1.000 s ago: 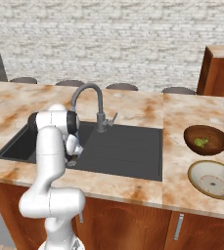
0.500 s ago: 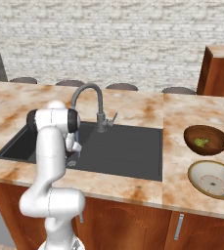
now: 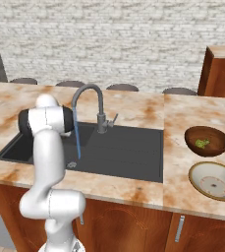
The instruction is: Pick the kiwis from the sink and place them in one bowl. Place the broccoli in the other bowl. Then turn off the sink faucet.
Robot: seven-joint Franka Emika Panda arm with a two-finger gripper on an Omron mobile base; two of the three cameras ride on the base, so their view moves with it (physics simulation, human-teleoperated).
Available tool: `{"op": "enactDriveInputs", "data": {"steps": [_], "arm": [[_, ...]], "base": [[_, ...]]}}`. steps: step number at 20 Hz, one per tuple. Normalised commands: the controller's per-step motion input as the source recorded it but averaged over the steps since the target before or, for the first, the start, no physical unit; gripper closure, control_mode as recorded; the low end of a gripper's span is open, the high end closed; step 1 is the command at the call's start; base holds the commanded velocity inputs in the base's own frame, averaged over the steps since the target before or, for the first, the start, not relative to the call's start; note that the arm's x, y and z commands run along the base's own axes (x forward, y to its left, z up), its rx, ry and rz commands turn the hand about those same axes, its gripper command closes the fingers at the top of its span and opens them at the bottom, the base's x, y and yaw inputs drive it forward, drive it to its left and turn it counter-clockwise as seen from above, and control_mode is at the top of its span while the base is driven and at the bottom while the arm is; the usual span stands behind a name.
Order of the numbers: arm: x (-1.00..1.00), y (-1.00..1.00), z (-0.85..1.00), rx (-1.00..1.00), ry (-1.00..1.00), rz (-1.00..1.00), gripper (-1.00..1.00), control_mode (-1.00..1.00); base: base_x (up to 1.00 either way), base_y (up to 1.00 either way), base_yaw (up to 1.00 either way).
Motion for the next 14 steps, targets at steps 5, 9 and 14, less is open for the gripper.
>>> {"op": "enactDriveInputs", "data": {"steps": [5,9,14], "arm": [[-0.73,0.02,0.97,-0.02,-0.08,-0.18,1.0,-1.0],[-0.57,0.01,1.0,-0.01,-0.06,-0.15,1.0,-1.0],[-0.13,0.07,1.0,0.0,0.06,-0.1,1.0,-1.0]], "base": [[0.0,0.0,0.0],[0.0,0.0,0.0],[0.0,0.0,0.0]]}}
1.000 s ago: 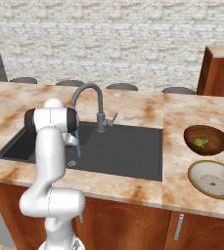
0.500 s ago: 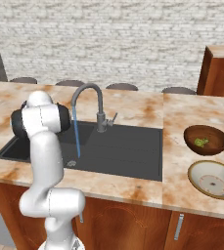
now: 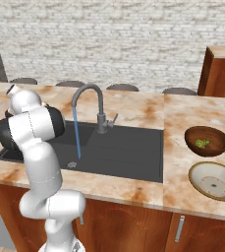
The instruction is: Pick the kiwis from the sink and place them in one bowl. Place the broccoli in the other bowl. Then turn off the sink faucet.
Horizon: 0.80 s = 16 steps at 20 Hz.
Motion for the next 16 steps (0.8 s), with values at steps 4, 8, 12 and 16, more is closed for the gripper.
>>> {"op": "enactDriveInputs", "data": {"steps": [4,8,12,16], "arm": [[-0.33,0.06,0.75,0.0,0.23,0.0,1.0,-1.0],[-0.66,0.12,0.1,0.0,0.14,0.15,1.0,-1.0],[-0.76,-0.03,-0.07,0.01,0.0,0.18,1.0,-1.0],[-0.78,-0.3,-0.06,0.08,-0.13,0.11,1.0,-1.0]], "base": [[0.0,0.0,0.0],[0.0,0.0,0.0],[0.0,0.0,0.0],[0.0,0.0,0.0]]}}
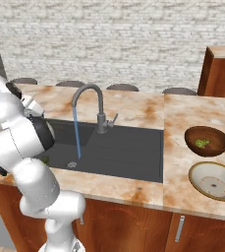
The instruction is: Pick the kiwis from the sink and place them in one bowl. Place the broccoli in the other bowl. Then turn off the sink faucet.
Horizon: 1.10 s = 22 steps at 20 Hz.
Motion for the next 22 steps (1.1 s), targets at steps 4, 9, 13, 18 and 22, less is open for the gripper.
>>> {"op": "enactDriveInputs", "data": {"steps": [4,9,13,18,22], "arm": [[-0.77,-0.44,0.12,0.14,-0.12,0.09,1.0,-1.0],[-0.46,-0.56,0.45,0.13,0.01,0.18,1.0,-1.0],[-0.51,-0.76,0.38,0.04,0.15,0.06,1.0,-1.0],[-0.35,-0.56,0.33,-0.01,0.39,-0.13,1.0,-1.0],[-0.02,-0.73,0.29,0.0,0.35,-0.48,1.0,-1.0]], "base": [[0.0,0.0,0.0],[0.0,0.0,0.0],[0.0,0.0,0.0],[0.0,0.0,0.0],[0.0,0.0,0.0]]}}
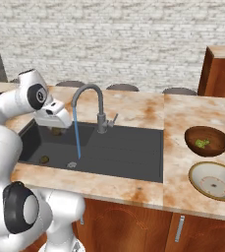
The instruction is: Pick the kiwis from the sink and place them in one bowl. Place the broccoli in the other bowl. Then turn off the sink faucet.
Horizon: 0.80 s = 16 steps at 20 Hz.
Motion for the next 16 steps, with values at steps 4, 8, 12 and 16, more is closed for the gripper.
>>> {"op": "enactDriveInputs", "data": {"steps": [4,8,12,16], "arm": [[0.0,-0.78,0.2,0.0,0.28,-0.64,1.0,-1.0],[0.0,-0.76,0.01,0.0,0.06,-0.59,1.0,-1.0],[-0.08,-0.54,-0.14,0.0,-0.15,-0.44,1.0,-1.0],[-0.17,-0.21,-0.29,-0.04,-0.52,-0.39,1.0,-1.0]], "base": [[0.0,0.0,0.0],[0.0,0.0,0.0],[0.0,0.0,0.0],[0.0,0.0,0.0]]}}
